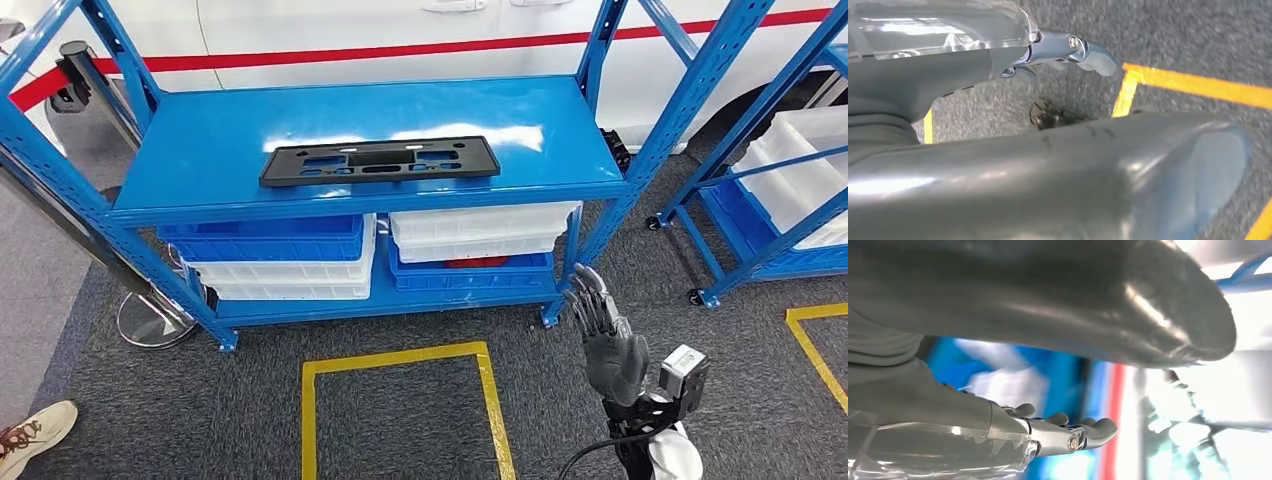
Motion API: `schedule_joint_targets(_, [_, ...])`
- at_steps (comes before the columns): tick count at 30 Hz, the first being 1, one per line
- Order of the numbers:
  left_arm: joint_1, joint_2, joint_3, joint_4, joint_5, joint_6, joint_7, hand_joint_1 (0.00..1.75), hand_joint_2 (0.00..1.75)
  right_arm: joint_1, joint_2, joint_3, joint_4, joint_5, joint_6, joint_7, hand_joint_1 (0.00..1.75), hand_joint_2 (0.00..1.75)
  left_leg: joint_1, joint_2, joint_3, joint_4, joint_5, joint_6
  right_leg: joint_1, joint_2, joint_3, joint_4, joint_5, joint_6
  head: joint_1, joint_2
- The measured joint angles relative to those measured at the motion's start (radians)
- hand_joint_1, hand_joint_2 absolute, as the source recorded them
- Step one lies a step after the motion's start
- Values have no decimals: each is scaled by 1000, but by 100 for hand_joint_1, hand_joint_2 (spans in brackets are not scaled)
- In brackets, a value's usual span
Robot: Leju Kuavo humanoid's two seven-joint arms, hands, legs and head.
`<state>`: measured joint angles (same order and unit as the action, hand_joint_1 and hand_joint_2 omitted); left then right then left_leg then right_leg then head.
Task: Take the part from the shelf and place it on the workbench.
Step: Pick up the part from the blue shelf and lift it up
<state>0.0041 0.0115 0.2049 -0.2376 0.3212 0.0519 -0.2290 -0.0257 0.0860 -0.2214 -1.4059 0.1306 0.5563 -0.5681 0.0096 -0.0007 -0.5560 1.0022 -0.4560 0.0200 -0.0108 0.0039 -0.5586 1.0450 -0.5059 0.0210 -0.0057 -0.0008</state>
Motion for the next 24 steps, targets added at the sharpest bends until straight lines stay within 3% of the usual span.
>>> schedule_joint_targets(3, [-2, -1, 10, 2, 5, 3, 2, 0, 0, -3, 0, 47, -95, -34, 25, -18, 0, 0, -1, 1, 1, -2, 0, 11, -2, -1, -91, 187, -91, 7, 0, 0])
schedule_joint_targets(4, [-3, -1, 14, 3, 7, 5, 3, 0, 0, -3, 0, 63, -126, -46, 33, -24, 0, 0, -2, 0, 1, -2, -1, 13, -2, -1, -120, 240, -104, 8, 0, 0])
schedule_joint_targets(5, [-3, -1, 17, 4, 9, 6, 4, 0, 0, -3, 1, 78, -156, -57, 41, -30, 0, 0, -3, 0, 2, -2, -1, 13, -2, -1, -134, 261, -100, 8, 0, 0])
schedule_joint_targets(6, [-3, -2, 20, 5, 11, 8, 5, 0, 0, -4, 1, 93, -187, -69, 50, -36, 0, 0, -4, 0, 5, -1, -3, 13, -2, -1, -127, 239, -74, 6, 0, 0])
schedule_joint_targets(8, [-3, -6, 25, 6, 14, 9, 6, 0, 0, -6, 1, 120, -247, -92, 67, -48, 0, 0, -6, -2, 11, 0, -8, 11, -1, -2, -70, 110, 4, -4, 0, 0])
schedule_joint_targets(10, [-6, -10, 33, 8, 19, 9, 6, 0, 0, -7, 2, 152, -325, -128, 96, -66, 0, 0, -11, -3, 11, 4, -13, 5, 5, -4, -21, 1, 43, -14, 0, 0])
schedule_joint_targets(12, [-8, -14, 45, 12, 26, 10, 6, 0, 0, -9, 4, 200, -438, -194, 150, -100, 0, 0, -14, -3, 5, 6, -15, -5, 9, -3, -14, -24, 40, -20, 0, 0])
schedule_joint_targets(15, [-9, -17, 59, 15, 31, 9, 5, 0, 0, -10, 8, 259, -561, -261, 210, -130, 0, 0, -13, -1, 3, 23, -32, -22, 1, 1, -2, -42, 43, -31, -2, 0])
schedule_joint_targets(16, [-10, -18, 62, 16, 32, 8, 4, 0, 0, -9, 10, 266, -582, -264, 217, -132, 0, 0, -11, -1, -12, 58, -52, -28, -2, 0, 4, -49, 44, -35, -3, 0])
schedule_joint_targets(18, [-11, -19, 66, 17, 31, 7, 3, 0, 0, -7, 13, 274, -611, -265, 229, -133, 0, 0, -4, -2, -75, 180, -106, -37, -2, -3, 10, -51, 39, -42, -7, 0])
schedule_joint_targets(20, [-10, -19, 69, 18, 31, 3, 1, 0, 0, -4, 14, 280, -630, -264, 233, -134, 0, 0, 2, -1, -133, 281, -128, -46, -2, -3, 17, -51, 31, -43, -7, 0])
schedule_joint_targets(21, [-9, -20, 70, 19, 30, 0, -1, 0, 0, -2, 15, 283, -637, -263, 233, -134, 0, 0, 5, -1, -139, 282, -111, -49, -3, -2, 23, -50, 25, -41, -7, 0])
schedule_joint_targets(22, [-9, -19, 70, 19, 29, -4, -4, 0, 0, 0, 15, 286, -642, -263, 232, -135, 0, 0, 9, -1, -123, 242, -75, -51, -4, -1, 31, -49, 19, -38, -7, 0])
schedule_joint_targets(24, [-9, -19, 73, 21, 25, -8, -7, 0, 0, 3, 15, 290, -653, -263, 229, -135, 0, 0, 12, -1, -62, 107, -8, -52, -5, 0, 48, -47, 5, -28, -7, 0])
